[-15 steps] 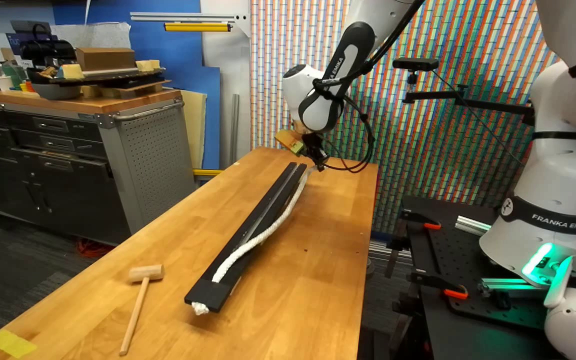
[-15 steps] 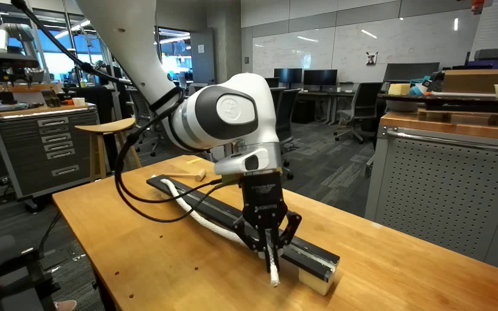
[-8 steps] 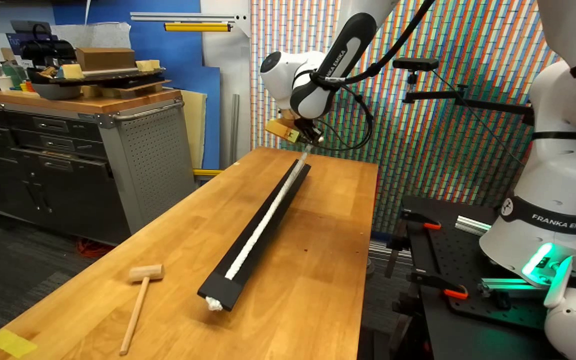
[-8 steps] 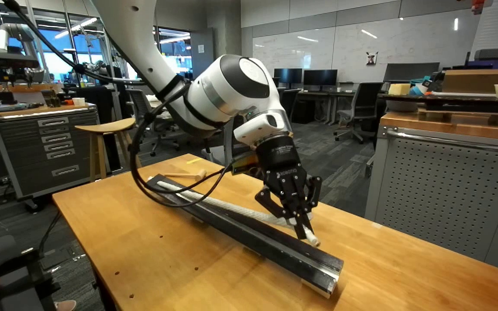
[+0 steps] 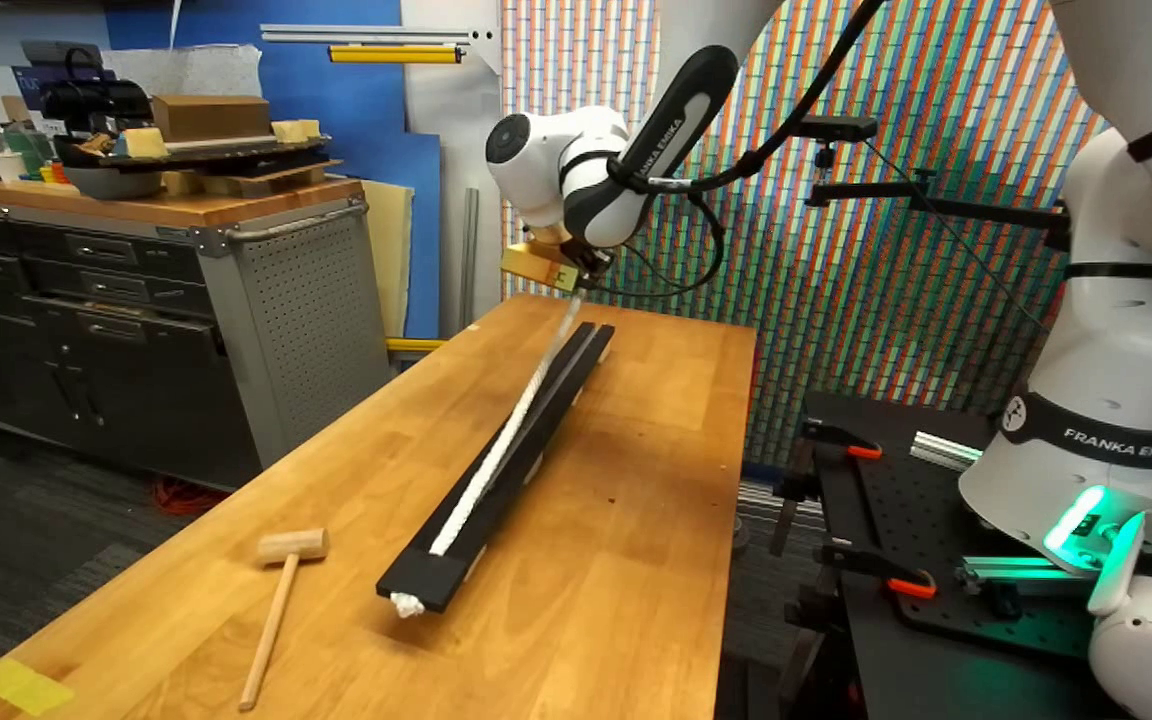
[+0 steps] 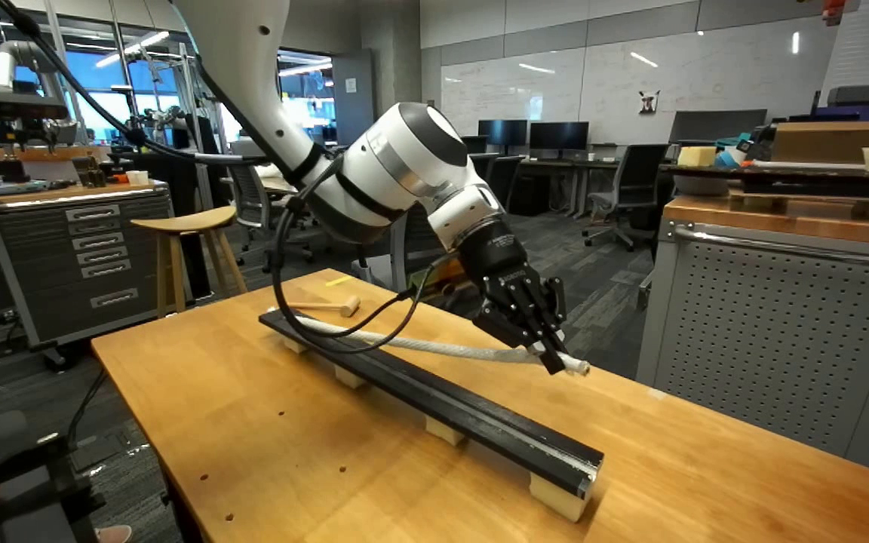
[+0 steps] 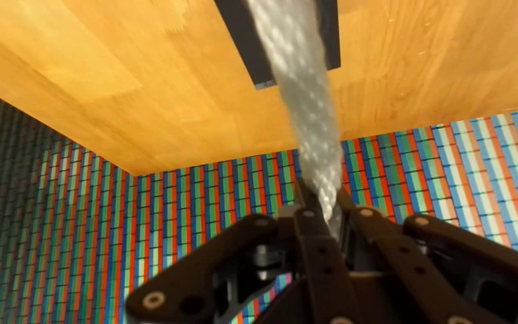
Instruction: Align the rope with the black object.
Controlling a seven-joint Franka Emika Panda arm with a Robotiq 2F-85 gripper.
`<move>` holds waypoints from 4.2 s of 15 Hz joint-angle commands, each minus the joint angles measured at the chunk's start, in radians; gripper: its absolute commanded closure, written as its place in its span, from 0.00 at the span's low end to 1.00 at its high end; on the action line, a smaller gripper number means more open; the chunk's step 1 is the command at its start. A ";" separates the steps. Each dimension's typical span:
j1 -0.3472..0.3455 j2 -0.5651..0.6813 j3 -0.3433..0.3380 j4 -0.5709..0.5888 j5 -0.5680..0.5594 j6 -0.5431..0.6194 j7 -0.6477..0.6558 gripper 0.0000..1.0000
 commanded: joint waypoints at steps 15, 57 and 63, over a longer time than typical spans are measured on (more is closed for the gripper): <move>-0.097 0.174 0.113 0.101 -0.085 -0.023 -0.024 0.97; -0.115 0.076 0.096 -0.050 -0.193 0.128 0.037 0.44; -0.125 0.050 0.091 -0.058 -0.205 0.129 0.039 0.01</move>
